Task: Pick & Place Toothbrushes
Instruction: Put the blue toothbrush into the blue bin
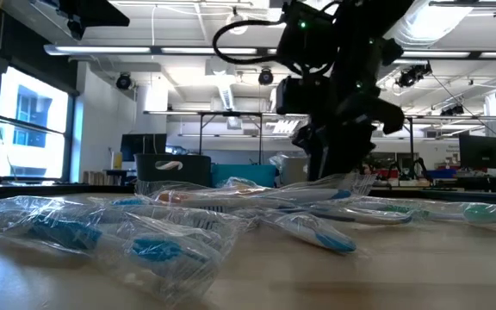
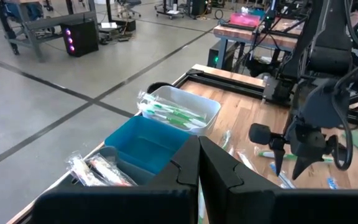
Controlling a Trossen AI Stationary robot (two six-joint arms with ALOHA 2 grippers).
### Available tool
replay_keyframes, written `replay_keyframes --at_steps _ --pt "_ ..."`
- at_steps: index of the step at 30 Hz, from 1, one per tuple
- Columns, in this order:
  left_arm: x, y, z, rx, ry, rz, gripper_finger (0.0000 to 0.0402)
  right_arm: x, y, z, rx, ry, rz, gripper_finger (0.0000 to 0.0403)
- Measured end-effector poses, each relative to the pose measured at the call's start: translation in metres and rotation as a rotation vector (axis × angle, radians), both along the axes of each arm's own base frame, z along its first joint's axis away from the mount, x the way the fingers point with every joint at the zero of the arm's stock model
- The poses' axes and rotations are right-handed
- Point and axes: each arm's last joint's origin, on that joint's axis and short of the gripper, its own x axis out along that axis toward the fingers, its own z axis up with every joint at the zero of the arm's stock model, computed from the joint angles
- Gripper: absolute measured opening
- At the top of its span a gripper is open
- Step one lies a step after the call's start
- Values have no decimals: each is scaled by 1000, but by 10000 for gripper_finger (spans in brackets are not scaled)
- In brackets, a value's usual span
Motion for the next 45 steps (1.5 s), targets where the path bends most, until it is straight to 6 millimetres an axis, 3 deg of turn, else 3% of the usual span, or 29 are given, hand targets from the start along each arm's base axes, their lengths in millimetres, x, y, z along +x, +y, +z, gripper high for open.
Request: replay_keyframes --at_steps 20,45 --pt "0 0 0 0 0 0 0 -7 -2 -14 -51 20 2 146" --pt "0 0 0 0 0 0 0 -7 -2 -14 -50 16 -1 146"
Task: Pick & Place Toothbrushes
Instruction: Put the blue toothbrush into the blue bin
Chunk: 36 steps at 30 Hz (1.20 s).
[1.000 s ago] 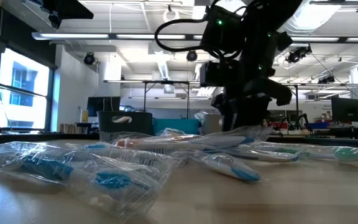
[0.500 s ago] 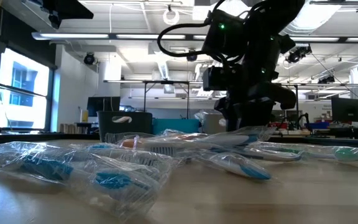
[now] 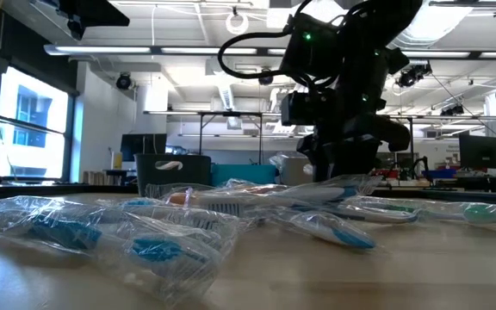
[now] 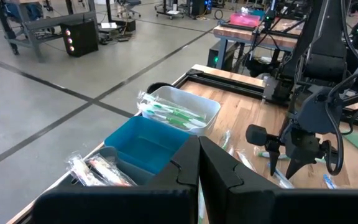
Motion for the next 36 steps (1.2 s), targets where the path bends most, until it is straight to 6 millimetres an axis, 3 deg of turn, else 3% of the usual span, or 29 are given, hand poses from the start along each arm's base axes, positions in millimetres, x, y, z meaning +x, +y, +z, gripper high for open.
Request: replay_keyframes --at_steps 10,36 --pt "0 0 0 0 0 0 0 0 0 0 0 -5 0 141" --pt "0 0 0 0 0 0 0 0 0 0 -9 -6 25 29"
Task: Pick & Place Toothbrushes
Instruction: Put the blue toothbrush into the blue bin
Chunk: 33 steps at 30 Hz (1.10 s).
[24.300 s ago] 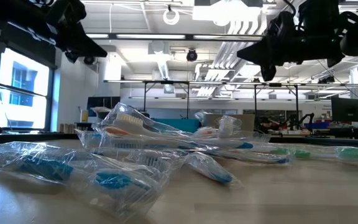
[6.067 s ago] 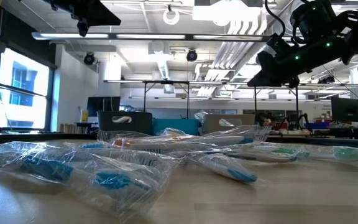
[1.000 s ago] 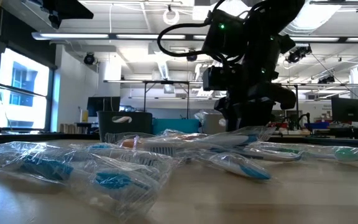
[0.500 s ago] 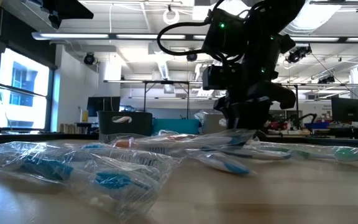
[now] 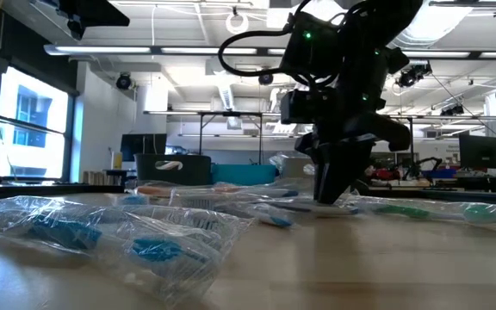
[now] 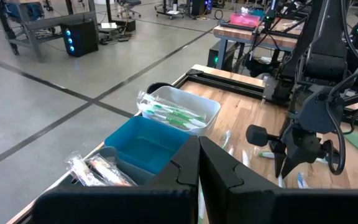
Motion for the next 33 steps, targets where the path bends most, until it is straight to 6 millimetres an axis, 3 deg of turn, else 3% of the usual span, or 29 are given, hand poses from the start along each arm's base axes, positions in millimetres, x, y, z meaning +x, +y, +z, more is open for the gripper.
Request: replay_keyframes --at_steps 21,33 --pt "0 0 0 0 0 0 0 0 1 0 7 -2 61 23" --pt "0 0 0 -20 -10 3 0 -5 -4 23 -42 -61 64 23"
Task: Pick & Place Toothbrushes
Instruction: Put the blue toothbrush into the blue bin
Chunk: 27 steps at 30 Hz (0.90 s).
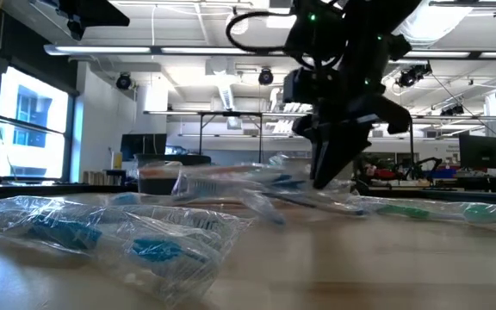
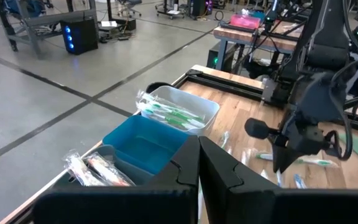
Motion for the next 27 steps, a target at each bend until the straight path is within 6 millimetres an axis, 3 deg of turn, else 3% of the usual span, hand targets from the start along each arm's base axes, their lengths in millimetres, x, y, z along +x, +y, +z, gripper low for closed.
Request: replay_keyframes --at_steps 27 --pt "0 0 0 -1 0 0 0 -17 -6 83 -147 -356 -125 22"
